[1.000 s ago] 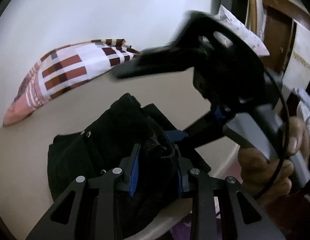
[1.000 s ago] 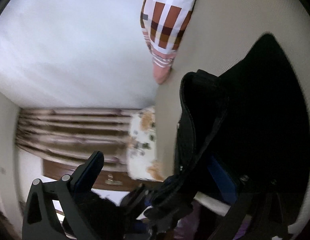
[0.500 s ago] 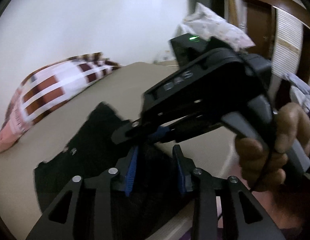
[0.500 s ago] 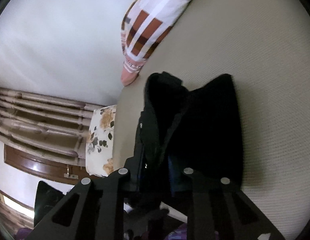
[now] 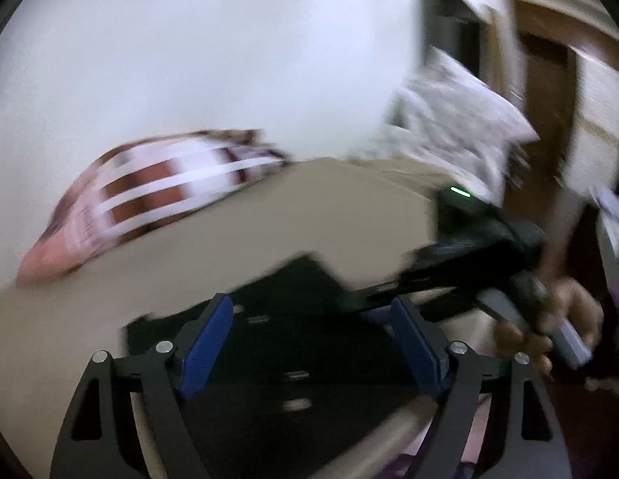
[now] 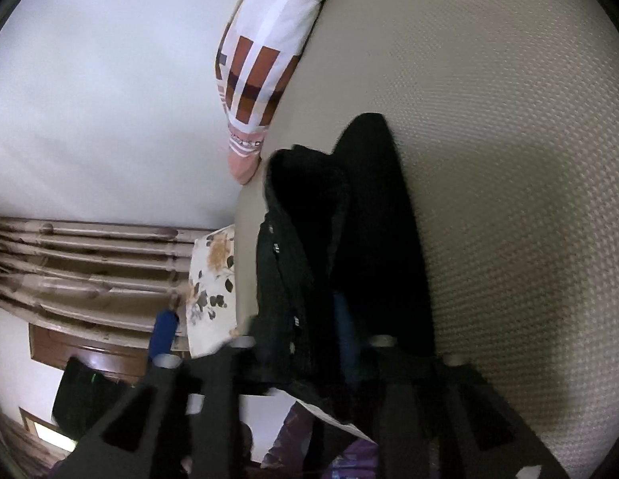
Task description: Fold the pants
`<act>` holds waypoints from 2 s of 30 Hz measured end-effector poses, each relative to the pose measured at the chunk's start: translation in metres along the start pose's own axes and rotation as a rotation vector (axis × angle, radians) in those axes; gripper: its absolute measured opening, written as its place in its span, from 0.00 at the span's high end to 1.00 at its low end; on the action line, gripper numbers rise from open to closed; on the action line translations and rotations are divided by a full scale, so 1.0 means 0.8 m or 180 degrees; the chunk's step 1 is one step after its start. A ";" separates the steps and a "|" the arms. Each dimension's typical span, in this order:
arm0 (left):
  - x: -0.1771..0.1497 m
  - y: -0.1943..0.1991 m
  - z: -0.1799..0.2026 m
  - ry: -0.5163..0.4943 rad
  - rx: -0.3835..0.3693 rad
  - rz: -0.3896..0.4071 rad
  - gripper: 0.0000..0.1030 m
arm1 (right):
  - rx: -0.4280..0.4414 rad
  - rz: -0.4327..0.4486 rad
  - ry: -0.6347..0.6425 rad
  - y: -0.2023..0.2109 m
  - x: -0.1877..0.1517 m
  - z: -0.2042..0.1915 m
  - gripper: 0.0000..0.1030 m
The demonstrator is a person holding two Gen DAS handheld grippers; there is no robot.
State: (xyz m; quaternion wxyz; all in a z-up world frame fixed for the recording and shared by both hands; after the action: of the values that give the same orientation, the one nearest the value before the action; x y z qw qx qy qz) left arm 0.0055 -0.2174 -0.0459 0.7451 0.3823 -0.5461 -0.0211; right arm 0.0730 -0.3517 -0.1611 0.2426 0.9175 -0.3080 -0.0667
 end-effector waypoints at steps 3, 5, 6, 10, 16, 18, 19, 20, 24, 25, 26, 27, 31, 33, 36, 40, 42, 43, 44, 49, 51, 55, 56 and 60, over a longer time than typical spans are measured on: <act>-0.011 0.014 -0.066 0.0382 0.0322 -0.0046 0.21 | 0.0059 -0.0021 -0.0056 -0.011 0.004 -0.007 0.32; -0.027 0.027 -0.106 0.0630 0.0503 -0.0054 0.21 | 0.0010 -0.0050 -0.0019 -0.021 0.007 -0.013 0.32; -0.040 0.035 -0.128 0.0770 0.0595 -0.0075 0.21 | -0.0063 -0.0054 0.0038 -0.026 0.007 -0.016 0.32; -0.076 0.044 -0.168 0.0974 0.0796 -0.0217 0.21 | -0.0511 -0.0151 0.0440 -0.051 0.000 -0.033 0.69; -0.106 0.043 -0.178 0.1148 0.0840 -0.0356 0.21 | -0.0673 -0.0071 0.0633 -0.040 -0.008 -0.041 0.86; -0.103 0.043 -0.174 0.1115 0.0824 -0.0335 0.21 | -0.0668 -0.0025 0.0685 -0.030 -0.014 -0.049 0.86; -0.099 0.042 -0.171 0.1085 0.0809 -0.0327 0.21 | -0.0679 -0.0003 0.0703 -0.025 -0.015 -0.051 0.86; -0.096 0.042 -0.166 0.1028 0.0799 -0.0318 0.21 | -0.0674 0.0029 0.0692 -0.018 -0.015 -0.050 0.86; -0.085 0.030 -0.148 0.0856 0.0734 -0.0368 0.21 | -0.0643 0.0136 0.0528 0.002 -0.008 -0.035 0.87; -0.084 0.027 -0.143 0.0823 0.0715 -0.0372 0.19 | -0.0621 0.0159 0.0488 0.007 -0.006 -0.031 0.87; -0.085 0.024 -0.140 0.0796 0.0695 -0.0373 0.18 | -0.0582 0.0157 0.0485 0.009 -0.006 -0.027 0.87; -0.087 0.019 -0.136 0.0769 0.0678 -0.0391 0.16 | -0.0554 0.0109 0.0470 0.006 -0.007 -0.022 0.87; -0.096 -0.007 -0.128 0.0710 0.0641 -0.0580 0.16 | -0.0425 0.0029 0.0197 -0.007 -0.002 0.012 0.80; -0.101 -0.015 -0.127 0.0662 0.0658 -0.0655 0.16 | -0.0281 0.0078 -0.0022 -0.001 0.001 0.026 0.74; -0.113 -0.028 -0.133 0.0641 0.0724 -0.0832 0.16 | -0.0223 0.0498 -0.0147 0.046 0.004 0.035 0.67; -0.123 -0.032 -0.148 0.0884 0.0629 -0.0845 0.16 | -0.0024 0.0798 -0.0131 0.110 -0.029 0.023 0.67; -0.127 -0.031 -0.153 0.1004 0.0593 -0.0818 0.16 | 0.0063 0.0741 0.0049 0.121 -0.067 0.000 0.66; -0.129 -0.030 -0.156 0.1056 0.0575 -0.0809 0.16 | 0.0099 0.0685 0.0076 0.119 -0.081 -0.007 0.65; -0.130 -0.030 -0.157 0.1088 0.0564 -0.0803 0.16 | 0.0098 0.0615 0.0102 0.109 -0.100 -0.017 0.64; -0.135 -0.025 -0.159 0.1127 0.0541 -0.0801 0.15 | -0.0550 0.0636 0.0395 0.062 -0.126 -0.026 0.63; -0.135 -0.023 -0.160 0.1127 0.0535 -0.0808 0.16 | -0.0638 0.0624 0.0428 0.046 -0.126 -0.025 0.64; -0.134 -0.017 -0.164 0.1164 0.0515 -0.0754 0.15 | -0.0931 0.0669 0.0468 0.036 -0.117 -0.018 0.67; -0.134 -0.016 -0.165 0.1190 0.0506 -0.0747 0.16 | -0.0970 0.0680 0.0424 0.032 -0.111 -0.017 0.67; -0.134 -0.011 -0.166 0.1247 0.0474 -0.0706 0.15 | -0.1175 0.0803 0.0388 0.032 -0.109 -0.023 0.66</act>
State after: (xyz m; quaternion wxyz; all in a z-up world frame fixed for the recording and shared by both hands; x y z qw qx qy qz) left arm 0.0765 -0.1030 -0.1515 0.7998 0.4906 -0.3458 0.0122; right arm -0.0061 -0.3101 -0.1351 0.4308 0.8141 -0.3877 -0.0355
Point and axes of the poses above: each gripper's, at about its wrist camera, not at the fingertips, and y roughly against the way its jaws point, z to its right, x to its top, the point moved 5 cm from there along -y, roughly the way its jaws point, and after that the axes turned 9 degrees about -x, right-handed, at the moved point
